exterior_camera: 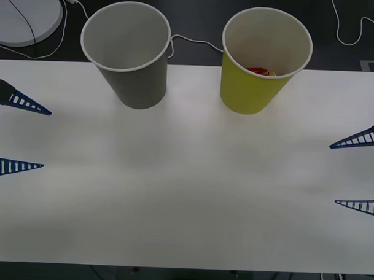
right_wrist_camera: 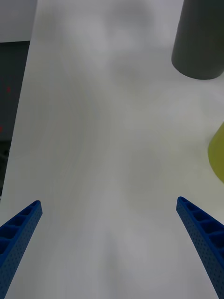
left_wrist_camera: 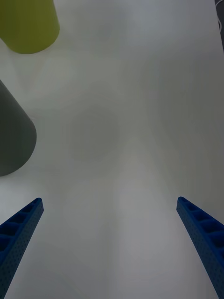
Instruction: Put the can into the green bin and the plastic bottle into the gray bin
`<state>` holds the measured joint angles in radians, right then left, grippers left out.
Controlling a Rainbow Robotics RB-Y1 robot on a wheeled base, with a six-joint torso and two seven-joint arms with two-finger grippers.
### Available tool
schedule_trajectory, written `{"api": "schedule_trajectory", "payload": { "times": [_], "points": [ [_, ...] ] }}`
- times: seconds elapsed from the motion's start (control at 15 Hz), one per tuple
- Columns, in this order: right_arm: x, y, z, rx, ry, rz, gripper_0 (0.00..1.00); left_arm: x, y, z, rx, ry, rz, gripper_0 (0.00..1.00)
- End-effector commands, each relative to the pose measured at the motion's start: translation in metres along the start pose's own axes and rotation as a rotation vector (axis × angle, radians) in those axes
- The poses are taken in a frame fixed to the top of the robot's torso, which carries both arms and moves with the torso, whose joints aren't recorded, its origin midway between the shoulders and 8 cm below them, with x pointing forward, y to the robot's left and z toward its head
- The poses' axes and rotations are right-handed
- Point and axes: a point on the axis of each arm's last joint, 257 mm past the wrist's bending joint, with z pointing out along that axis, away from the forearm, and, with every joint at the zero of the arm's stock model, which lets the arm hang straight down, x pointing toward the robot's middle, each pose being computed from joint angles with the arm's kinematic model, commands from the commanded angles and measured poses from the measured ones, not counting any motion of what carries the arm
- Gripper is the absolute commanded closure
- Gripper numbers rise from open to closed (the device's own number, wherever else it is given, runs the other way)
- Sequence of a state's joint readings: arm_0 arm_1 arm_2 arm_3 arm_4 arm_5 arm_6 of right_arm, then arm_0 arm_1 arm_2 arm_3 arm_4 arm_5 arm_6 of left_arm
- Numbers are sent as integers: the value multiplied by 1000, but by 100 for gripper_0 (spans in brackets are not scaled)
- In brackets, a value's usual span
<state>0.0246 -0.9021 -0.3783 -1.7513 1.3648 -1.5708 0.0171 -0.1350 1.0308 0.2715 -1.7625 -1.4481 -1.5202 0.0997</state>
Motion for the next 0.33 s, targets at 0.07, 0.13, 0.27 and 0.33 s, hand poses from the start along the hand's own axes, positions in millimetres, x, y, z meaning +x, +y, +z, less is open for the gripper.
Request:
{"api": "schedule_trajectory", "payload": {
  "times": [0.07,0.13,0.27,0.33],
  "points": [
    [-2,-1,0,0,-3,-11,0,0,0,0,0,0,0,0],
    [-3,0,1,-2,-3,-15,0,0,0,0,0,0,0,0],
    [-3,-1,1,-1,-2,-16,0,0,0,0,0,0,0,0],
    [-3,-1,1,-1,-2,-16,0,0,0,0,0,0,0,0]
  ]
}}
